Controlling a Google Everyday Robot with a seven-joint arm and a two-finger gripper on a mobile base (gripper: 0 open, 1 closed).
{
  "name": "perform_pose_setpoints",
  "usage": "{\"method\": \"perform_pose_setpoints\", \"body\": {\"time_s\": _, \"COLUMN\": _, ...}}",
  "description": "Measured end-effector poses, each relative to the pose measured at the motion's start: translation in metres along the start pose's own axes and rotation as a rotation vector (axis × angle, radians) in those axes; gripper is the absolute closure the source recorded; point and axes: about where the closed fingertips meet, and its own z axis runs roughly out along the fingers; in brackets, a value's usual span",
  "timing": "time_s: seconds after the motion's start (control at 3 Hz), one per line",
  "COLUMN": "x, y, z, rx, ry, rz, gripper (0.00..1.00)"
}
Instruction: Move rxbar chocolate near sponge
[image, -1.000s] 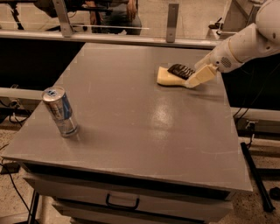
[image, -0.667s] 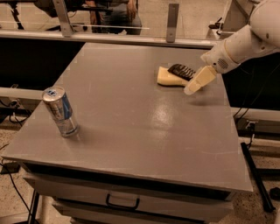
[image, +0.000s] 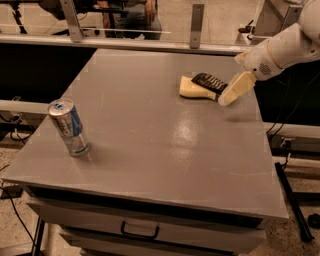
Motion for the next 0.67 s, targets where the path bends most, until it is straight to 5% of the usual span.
{"method": "perform_pose_setpoints", "body": {"time_s": 0.67, "x": 0.0037, "y": -0.0095, "z": -0.0318, "rx": 0.04, "ry": -0.061, "rz": -0.072, "gripper": 0.0}}
